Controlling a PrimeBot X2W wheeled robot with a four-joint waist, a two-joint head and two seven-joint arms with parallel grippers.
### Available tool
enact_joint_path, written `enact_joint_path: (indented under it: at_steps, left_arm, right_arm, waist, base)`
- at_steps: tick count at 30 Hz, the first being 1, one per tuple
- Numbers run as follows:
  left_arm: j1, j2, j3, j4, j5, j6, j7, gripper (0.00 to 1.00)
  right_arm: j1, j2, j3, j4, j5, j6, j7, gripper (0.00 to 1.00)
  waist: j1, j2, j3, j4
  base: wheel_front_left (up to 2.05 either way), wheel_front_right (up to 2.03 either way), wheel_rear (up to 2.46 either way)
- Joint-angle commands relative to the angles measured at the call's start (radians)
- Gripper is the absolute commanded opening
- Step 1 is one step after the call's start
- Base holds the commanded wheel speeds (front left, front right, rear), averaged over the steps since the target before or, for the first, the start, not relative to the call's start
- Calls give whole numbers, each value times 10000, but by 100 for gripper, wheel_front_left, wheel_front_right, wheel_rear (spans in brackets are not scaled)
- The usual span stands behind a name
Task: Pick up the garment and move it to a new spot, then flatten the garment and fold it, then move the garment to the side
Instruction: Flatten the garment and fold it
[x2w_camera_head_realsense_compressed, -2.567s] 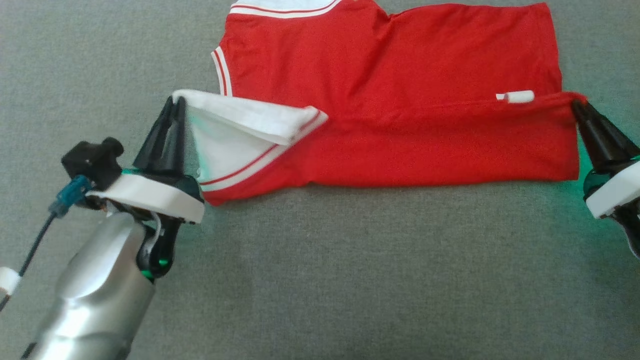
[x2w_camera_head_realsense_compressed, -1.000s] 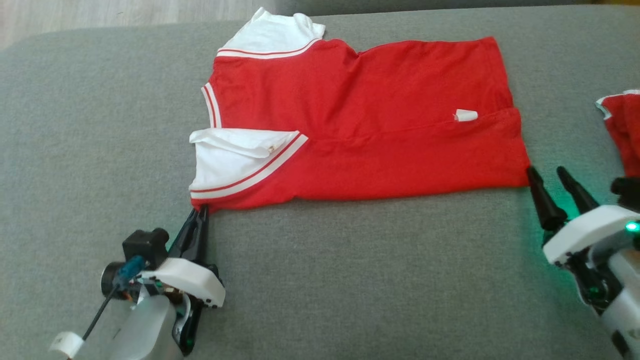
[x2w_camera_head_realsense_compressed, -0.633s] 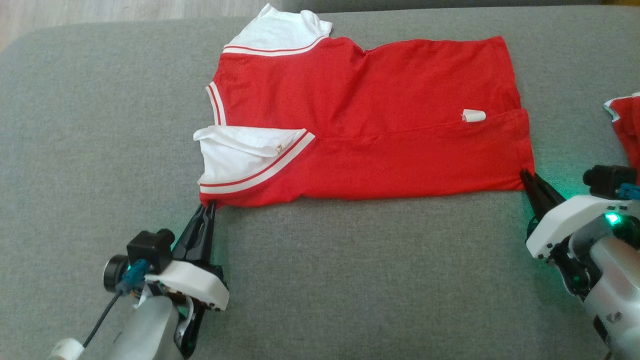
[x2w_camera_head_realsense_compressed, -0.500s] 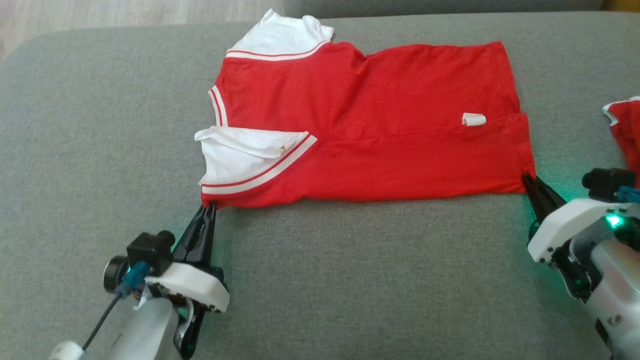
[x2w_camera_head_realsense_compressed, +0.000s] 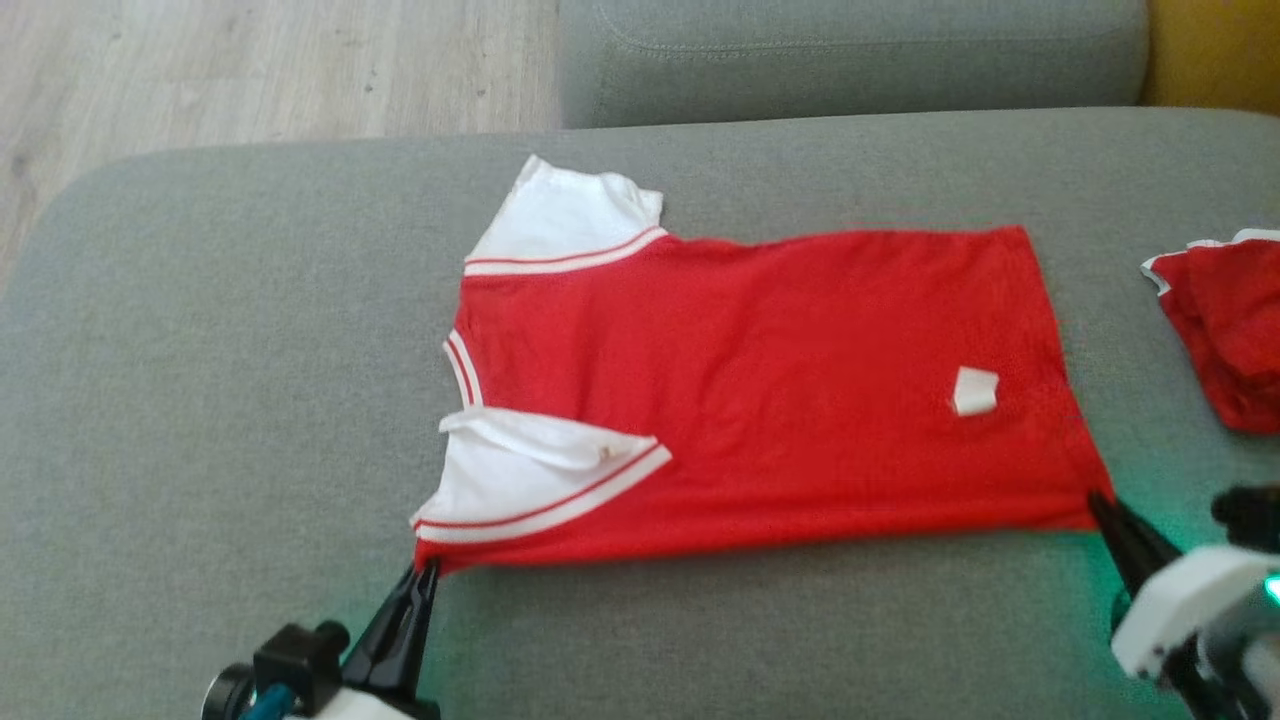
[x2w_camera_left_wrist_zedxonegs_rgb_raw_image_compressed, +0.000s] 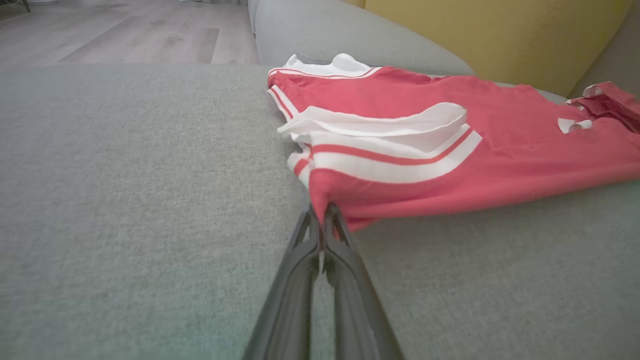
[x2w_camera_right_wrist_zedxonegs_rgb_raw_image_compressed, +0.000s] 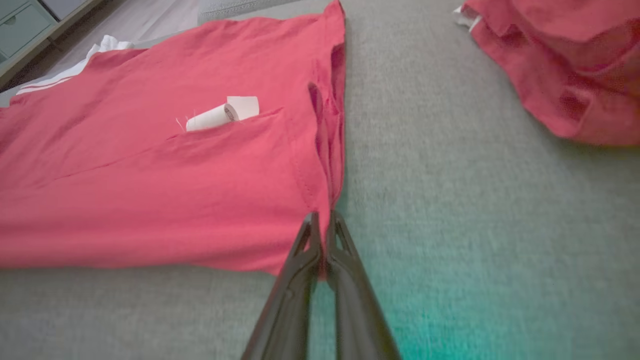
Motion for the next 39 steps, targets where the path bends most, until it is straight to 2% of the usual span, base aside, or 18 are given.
enact_joint_path:
  at_steps: [1, 8, 15, 16, 17, 18, 19, 20, 21, 25, 29, 33, 39]
  left_arm:
    - [-38, 349, 342, -450, -104, 81, 35, 0]
    - [846, 485, 121, -1386, -82, 331, 441, 0]
    - [1181, 419, -13, -1640, -122, 530, 609, 0]
    - [1161, 406, -48, -1615, -106, 555, 666, 0]
    - [1128, 391, -77, -1574, -101, 569, 716, 0]
    - [1087, 359, -98, -1527, -118, 569, 748, 0]
    - [1046, 312, -118, -1481, -147, 572, 789, 0]
    - [1006, 265, -142, -1434, -167, 583, 833, 30]
    - [962, 230, -179, -1401, -172, 570, 837, 100]
    - [892, 92, -202, -1372, -267, 605, 800, 100]
    - [622, 260, -122, -1760, -187, 756, 967, 100]
    - [-396, 780, 61, -2495, -23, 739, 1626, 100]
    - [-3242, 1639, 254, -3081, 52, 301, 3142, 100]
  right_arm:
    - [455, -520, -178, -404, 102, 33, 16, 0]
    - [1790, -817, -1131, -1371, -331, 33, 309, 0]
    - [2529, -416, -2199, -2118, -1046, 33, 976, 0]
    - [2600, -340, -2336, -2201, -1147, 33, 1067, 8]
    - [2663, -262, -2471, -2287, -1255, 33, 1162, 39]
    - [2722, -179, -2611, -2377, -1361, 33, 1252, 100]
    - [2767, -106, -2783, -2459, -1499, 33, 1286, 100]
    - [2814, -33, -2933, -2543, -1653, 33, 1312, 100]
    - [2863, 63, -3067, -2635, -1779, 33, 1376, 100]
    - [3069, 387, -3525, -3170, -2246, 33, 1592, 100]
    - [3177, 639, -3926, -3892, -2654, 33, 1791, 100]
    - [3165, 805, -4232, -4634, -2969, 33, 2035, 100]
    - [2926, 939, -4478, -5495, -3262, 33, 2376, 100]
  waist:
    - [2, 0, -48, 28]
    - [2, 0, -125, -3]
    - [2, 0, -211, -67]
    - [2, 0, -215, -73]
    - [2, 0, -220, -78]
    - [2, 0, -228, -84]
    - [2, 0, -239, -96]
    - [2, 0, -260, -106]
    - [2, 0, -300, -119]
    - [2, 0, -479, -237]
    - [2, 0, -493, -461]
    - [2, 0, -217, -683]
    - [2, 0, 589, -1008]
  base:
    - [0, 0, 0]
    - [0, 0, 0]
    - [0, 0, 0]
    - [0, 0, 0]
    - [0, 0, 0]
    - [0, 0, 0]
    - [0, 0, 0]
    - [0, 0, 0]
    - [0, 0, 0]
    - [0, 0, 0]
    - [0, 0, 0]
    - [0, 0, 0]
    - [0, 0, 0]
